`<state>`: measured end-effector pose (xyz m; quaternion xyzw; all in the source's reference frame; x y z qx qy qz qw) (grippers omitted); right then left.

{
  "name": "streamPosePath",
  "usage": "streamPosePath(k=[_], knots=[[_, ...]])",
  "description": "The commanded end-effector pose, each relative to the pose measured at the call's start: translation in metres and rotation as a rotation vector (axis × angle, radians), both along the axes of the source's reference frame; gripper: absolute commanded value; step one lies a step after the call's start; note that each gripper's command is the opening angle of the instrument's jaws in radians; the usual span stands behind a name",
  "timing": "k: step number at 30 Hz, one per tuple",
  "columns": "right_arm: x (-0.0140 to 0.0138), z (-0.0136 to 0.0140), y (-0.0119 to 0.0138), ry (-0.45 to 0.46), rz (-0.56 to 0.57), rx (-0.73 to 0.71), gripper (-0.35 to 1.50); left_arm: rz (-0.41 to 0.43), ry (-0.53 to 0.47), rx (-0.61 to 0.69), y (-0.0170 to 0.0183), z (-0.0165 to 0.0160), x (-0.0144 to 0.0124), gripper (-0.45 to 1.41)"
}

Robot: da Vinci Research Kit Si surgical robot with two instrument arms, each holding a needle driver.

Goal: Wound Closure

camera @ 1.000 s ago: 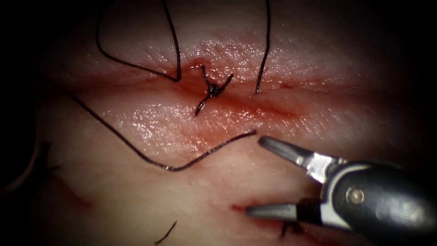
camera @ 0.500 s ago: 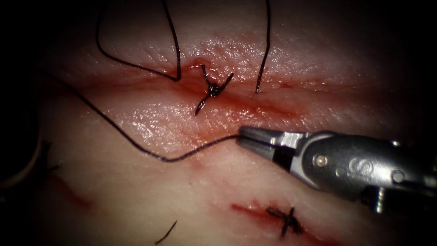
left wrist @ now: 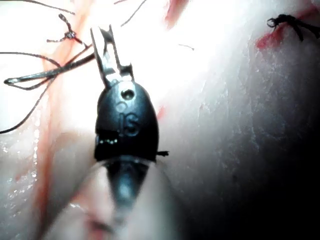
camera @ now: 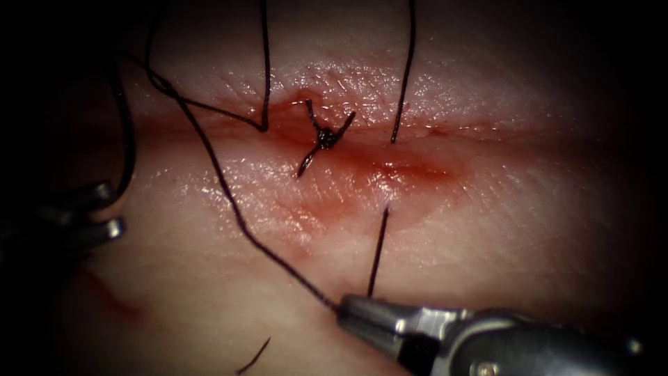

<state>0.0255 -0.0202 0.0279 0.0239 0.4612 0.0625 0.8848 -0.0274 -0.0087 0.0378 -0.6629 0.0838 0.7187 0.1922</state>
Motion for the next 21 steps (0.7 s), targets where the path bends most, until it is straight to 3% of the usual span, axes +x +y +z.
streamPosePath(k=[1, 3, 7, 8, 11, 13, 14, 21], knots=[[0.0017, -0.0014, -0.0008, 0.01, -0.019, 0.001, -0.35, -0.005, 0.009, -0.008, -0.0004, 0.001, -0.0007, -0.45], [0.0025, -0.0034, -0.0019, 0.024, -0.039, -0.001, -0.35, -0.015, 0.022, -0.015, -0.0009, 0.0018, -0.0006, -0.45], [0.0032, -0.0048, -0.002, 0.068, -0.056, 0.006, -0.35, -0.039, 0.033, -0.021, -0.001, 0.0023, 0.0004, -0.45], [0.0032, -0.0047, -0.0016, 0.08, -0.041, 0.004, -0.08, -0.044, 0.036, -0.02, -0.001, 0.0023, 0.0007, -0.45], [0.0018, -0.0036, 0.001, 0.118, 0.026, 0.0, 1.1, -0.083, 0.044, -0.024, -0.001, 0.0025, 0.0025, -0.45], [0.0008, -0.0027, 0.0026, 0.128, 0.045, -0.02, 1.3, -0.101, 0.054, -0.024, -0.0009, 0.0027, 0.0033, -0.45], [-0.0002, -0.0018, 0.0039, 0.127, 0.047, -0.043, 1.36, -0.118, 0.069, -0.024, -0.0006, 0.0031, 0.0042, -0.45], [-0.0024, 0.0007, 0.0061, 0.111, 0.047, -0.072, 1.33, -0.169, 0.105, -0.028, 0.0002, 0.0048, 0.0082, -0.45]])
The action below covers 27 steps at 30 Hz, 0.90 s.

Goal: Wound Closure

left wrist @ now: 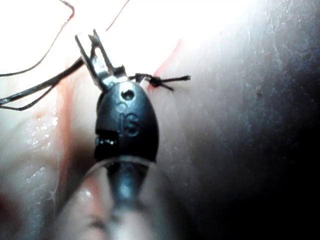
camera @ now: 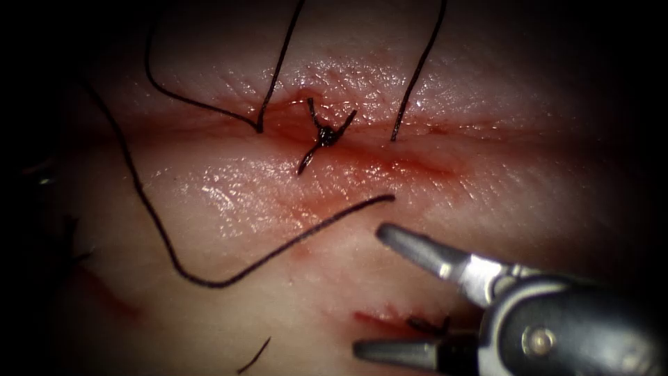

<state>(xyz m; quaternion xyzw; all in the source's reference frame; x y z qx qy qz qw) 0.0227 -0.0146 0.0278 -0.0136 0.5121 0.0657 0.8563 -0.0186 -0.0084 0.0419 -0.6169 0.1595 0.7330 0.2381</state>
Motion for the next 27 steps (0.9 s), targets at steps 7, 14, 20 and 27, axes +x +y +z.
streamPosePath(k=[7, 14, 20, 27], knots=[[-0.0003, 0.0015, 0.0013, 0.007, 0.025, -0.01, 1.25, -0.059, 0.049, -0.013, 0.0005, 0.0024, 0.0031, -0.45], [0.0017, 0.0068, 0.0015, -0.045, 0.051, -0.047, 1.13, -0.071, 0.041, -0.018, -0.0001, 0.0034, 0.0012, -0.45], [0.0022, 0.0098, 0.0029, -0.078, 0.078, -0.039, 1.06, -0.067, 0.038, -0.02, -0.0002, 0.0034, 0.0012, -0.45], [0.0016, 0.0102, 0.0013, -0.088, 0.07, 0.009, -0.35, -0.07, 0.035, -0.018, -0.0003, 0.0036, 0.0011, -0.45]])
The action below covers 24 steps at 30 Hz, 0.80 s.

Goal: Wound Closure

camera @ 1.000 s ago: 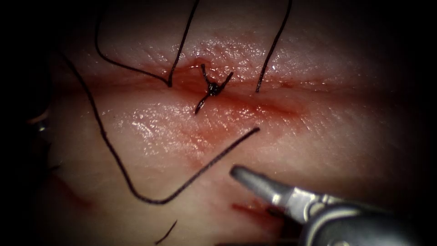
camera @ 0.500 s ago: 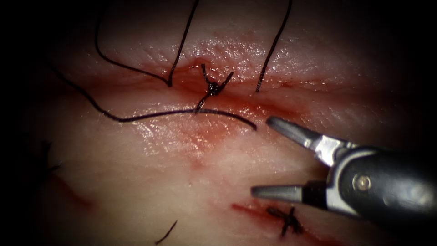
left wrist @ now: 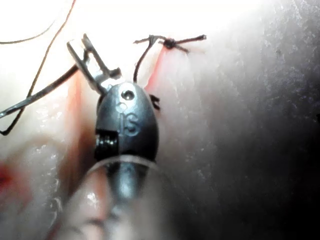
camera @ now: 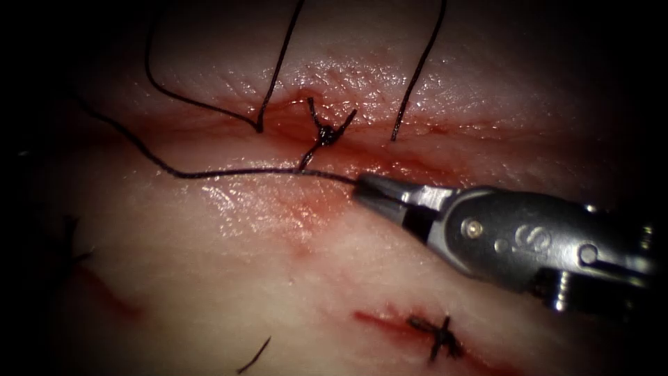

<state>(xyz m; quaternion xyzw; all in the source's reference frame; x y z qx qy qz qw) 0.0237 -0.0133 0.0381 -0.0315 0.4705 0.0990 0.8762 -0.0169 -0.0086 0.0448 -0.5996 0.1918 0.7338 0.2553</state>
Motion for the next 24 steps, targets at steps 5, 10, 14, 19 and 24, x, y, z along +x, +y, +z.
streamPosePath(k=[5, 10, 14, 19, 24], knots=[[0.0006, -0.0044, -0.0024, 0.023, -0.038, 0.024, -0.35, 0.016, 0.007, -0.001, -0.0007, 0.0018, -0.0017, -0.45], [0.0026, -0.0086, -0.0059, 0.004, -0.116, 0.042, -0.35, 0.036, 0.022, -0.002, -0.0013, 0.0027, -0.0028, -0.45], [0.0038, -0.0117, -0.0083, -0.005, -0.186, 0.028, -0.35, 0.043, 0.021, 0.0, -0.0015, 0.0031, -0.0033, -0.45], [0.0053, -0.0157, -0.0113, -0.004, -0.251, 0.016, -0.35, 0.043, 0.02, 0.004, -0.0017, 0.0032, -0.0034, -0.45], [0.006, -0.0165, -0.0112, 0.003, -0.258, -0.003, -0.3, 0.044, 0.018, 0.008, -0.0018, 0.0034, -0.0034, -0.45]])
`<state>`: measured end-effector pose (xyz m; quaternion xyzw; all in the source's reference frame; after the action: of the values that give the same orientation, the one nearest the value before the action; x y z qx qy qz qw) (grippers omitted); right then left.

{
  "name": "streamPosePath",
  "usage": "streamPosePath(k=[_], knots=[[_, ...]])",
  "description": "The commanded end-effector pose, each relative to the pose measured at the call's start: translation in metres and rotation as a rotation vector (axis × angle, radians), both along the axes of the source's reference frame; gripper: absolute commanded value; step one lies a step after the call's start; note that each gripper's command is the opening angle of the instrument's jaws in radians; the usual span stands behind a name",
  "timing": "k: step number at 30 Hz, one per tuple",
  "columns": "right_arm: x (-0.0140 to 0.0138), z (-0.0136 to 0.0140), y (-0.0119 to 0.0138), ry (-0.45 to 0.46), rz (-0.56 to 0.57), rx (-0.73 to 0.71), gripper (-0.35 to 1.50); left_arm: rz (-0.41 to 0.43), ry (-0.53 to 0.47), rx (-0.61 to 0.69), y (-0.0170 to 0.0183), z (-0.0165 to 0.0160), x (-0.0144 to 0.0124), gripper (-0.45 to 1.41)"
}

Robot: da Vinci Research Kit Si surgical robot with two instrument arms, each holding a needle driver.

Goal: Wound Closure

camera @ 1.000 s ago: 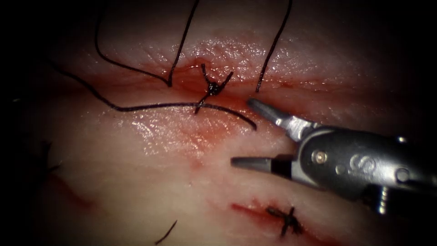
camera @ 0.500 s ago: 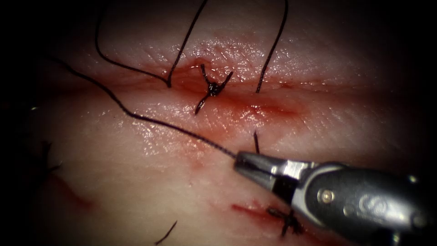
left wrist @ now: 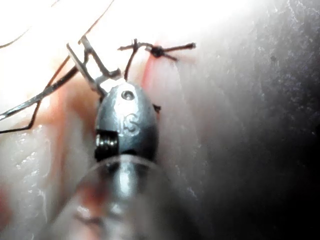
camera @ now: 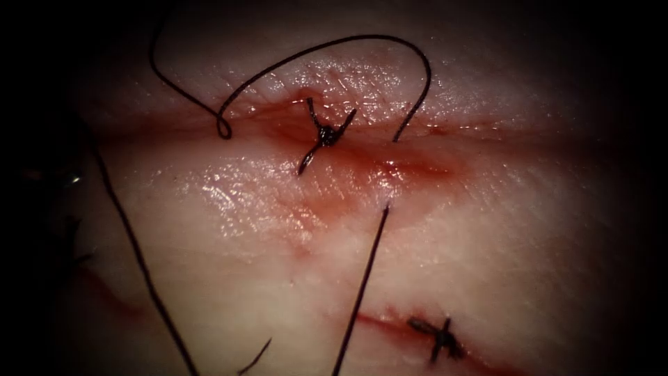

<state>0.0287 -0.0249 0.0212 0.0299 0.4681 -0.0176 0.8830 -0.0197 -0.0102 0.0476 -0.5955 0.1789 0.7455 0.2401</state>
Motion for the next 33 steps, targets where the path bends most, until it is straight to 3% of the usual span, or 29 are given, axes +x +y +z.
streamPosePath(k=[1, 2, 3, 6, 18, 28, 33], knots=[[0.001, 0.0006, 0.001, 0.017, 0.021, -0.001, 0.21, 0.002, -0.001, 0.0, -0.0002, 0.0007, -0.0006, -0.45], [0.0009, 0.0009, 0.0019, 0.03, 0.044, -0.001, 0.68, 0.002, -0.001, 0.0, -0.0002, 0.0007, -0.0006, -0.45], [0.0006, 0.0011, 0.0026, 0.039, 0.062, 0.0, 0.91, 0.004, 0.0, 0.001, -0.0002, 0.0008, -0.0005, -0.45], [-0.0012, 0.0023, 0.0056, 0.071, 0.129, 0.003, 1.3, 0.005, 0.0, -0.001, -0.0002, 0.0011, -0.0004, -0.45], [-0.0059, 0.0051, 0.0105, 0.076, 0.153, -0.025, 1.35, 0.014, -0.002, 0.002, -0.0003, 0.0027, 0.0002, -0.45], [-0.005, 0.0121, 0.0114, 0.042, 0.166, -0.074, 1.35, 0.005, 0.002, 0.006, -0.0002, 0.0031, 0.0006, -0.45], [-0.0043, 0.014, 0.0116, 0.021, 0.146, -0.108, 1.3, 0.002, 0.0, 0.01, -0.0003, 0.003, 0.0004, -0.45]])
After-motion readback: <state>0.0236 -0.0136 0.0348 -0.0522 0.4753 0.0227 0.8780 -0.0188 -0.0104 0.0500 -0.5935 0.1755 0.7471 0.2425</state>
